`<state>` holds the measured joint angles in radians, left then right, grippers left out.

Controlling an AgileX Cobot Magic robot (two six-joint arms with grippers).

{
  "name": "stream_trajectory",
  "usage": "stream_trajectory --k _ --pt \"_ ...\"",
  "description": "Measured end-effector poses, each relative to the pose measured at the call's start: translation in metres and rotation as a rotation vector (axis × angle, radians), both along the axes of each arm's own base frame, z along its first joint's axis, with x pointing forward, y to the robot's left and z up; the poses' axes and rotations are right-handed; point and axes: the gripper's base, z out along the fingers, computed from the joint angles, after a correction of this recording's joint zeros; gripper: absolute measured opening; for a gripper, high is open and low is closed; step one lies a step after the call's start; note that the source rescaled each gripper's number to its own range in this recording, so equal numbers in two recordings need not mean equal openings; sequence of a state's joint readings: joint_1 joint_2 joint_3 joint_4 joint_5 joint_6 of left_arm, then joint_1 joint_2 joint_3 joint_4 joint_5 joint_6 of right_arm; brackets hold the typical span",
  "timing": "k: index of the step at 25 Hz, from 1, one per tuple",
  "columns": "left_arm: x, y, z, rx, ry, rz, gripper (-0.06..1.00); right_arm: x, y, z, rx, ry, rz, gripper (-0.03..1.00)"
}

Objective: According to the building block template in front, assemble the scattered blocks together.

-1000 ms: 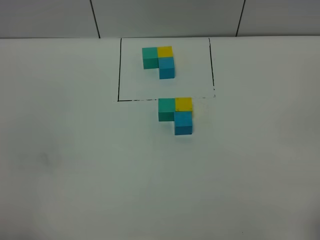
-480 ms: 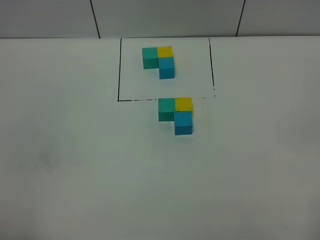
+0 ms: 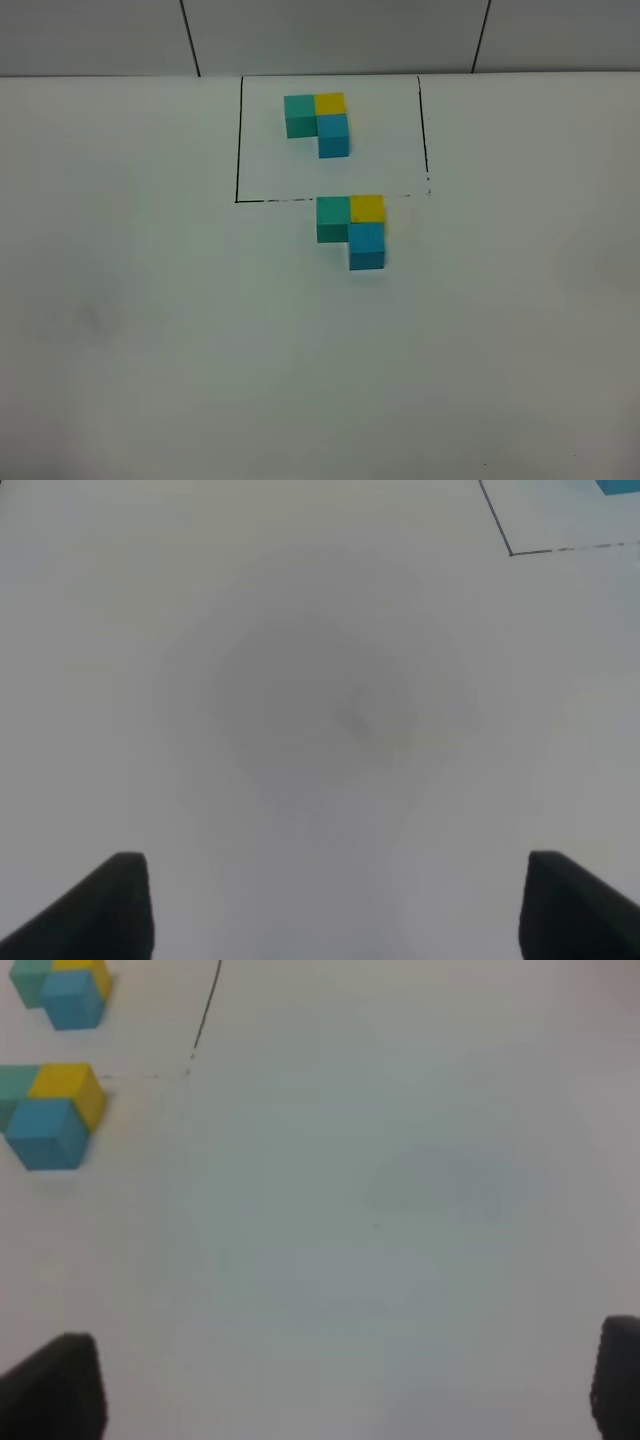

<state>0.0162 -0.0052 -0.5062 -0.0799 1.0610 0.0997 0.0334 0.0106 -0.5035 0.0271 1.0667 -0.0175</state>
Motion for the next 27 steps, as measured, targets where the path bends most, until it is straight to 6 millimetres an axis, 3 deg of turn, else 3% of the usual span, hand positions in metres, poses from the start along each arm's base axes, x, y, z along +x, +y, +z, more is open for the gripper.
stream_trajectory --k 11,27 --pt "0.0 0.0 0.0 0.0 0.0 0.0 0.71 0.0 -0.0006 0.0 -0.005 0.0 -0.004 0.56" --pt "0.0 0.0 0.0 0.001 0.0 -0.001 0.71 0.0001 -0.002 0.0 -0.023 0.0 -0.043 0.52"
